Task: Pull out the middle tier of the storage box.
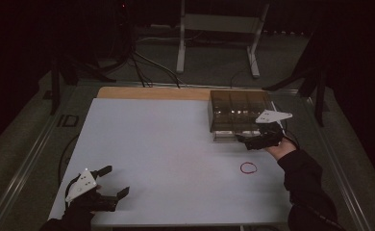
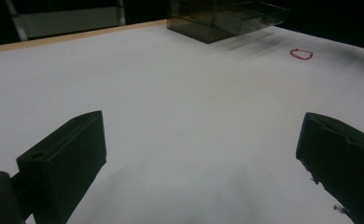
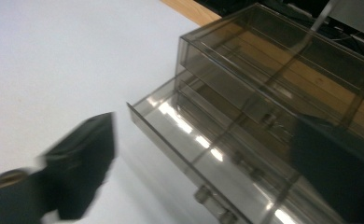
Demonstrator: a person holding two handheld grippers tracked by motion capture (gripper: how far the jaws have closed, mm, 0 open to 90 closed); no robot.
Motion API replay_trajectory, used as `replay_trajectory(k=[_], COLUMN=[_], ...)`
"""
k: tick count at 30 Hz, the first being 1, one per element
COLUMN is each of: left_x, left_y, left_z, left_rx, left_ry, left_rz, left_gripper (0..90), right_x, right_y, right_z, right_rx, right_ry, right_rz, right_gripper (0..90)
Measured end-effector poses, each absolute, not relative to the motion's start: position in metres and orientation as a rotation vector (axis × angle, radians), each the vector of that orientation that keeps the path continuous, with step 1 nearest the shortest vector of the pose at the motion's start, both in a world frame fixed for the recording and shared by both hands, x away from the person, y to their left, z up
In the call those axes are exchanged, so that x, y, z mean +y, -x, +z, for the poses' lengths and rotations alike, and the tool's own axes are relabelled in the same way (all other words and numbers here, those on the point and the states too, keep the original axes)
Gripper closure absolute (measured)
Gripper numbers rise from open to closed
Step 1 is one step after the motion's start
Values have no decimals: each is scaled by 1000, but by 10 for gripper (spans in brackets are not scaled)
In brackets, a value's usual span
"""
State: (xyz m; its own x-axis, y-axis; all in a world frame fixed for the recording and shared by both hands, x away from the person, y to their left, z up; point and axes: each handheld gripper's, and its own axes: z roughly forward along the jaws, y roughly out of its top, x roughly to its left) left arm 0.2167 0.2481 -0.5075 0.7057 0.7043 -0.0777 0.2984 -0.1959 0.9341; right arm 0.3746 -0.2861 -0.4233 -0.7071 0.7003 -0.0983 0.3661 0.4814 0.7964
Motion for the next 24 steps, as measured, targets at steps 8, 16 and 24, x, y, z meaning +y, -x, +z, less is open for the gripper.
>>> replay_trajectory(k=[8, 16, 24], left_x=[248, 248, 248], left_y=[-217, -217, -217], left_z=[-507, -507, -506], left_rx=[791, 789, 791], left_ry=[-1782, -1783, -1782], left_rz=[450, 448, 450], left_gripper=[33, 33, 33], right_x=[-274, -269, -265], right_y=[-354, -335, -318], right_z=[-426, -429, -438], right_rx=[2310, 2282, 2275], right_ry=[-906, -932, -942], right_rz=[1168, 1204, 1216], right_gripper=[24, 24, 24])
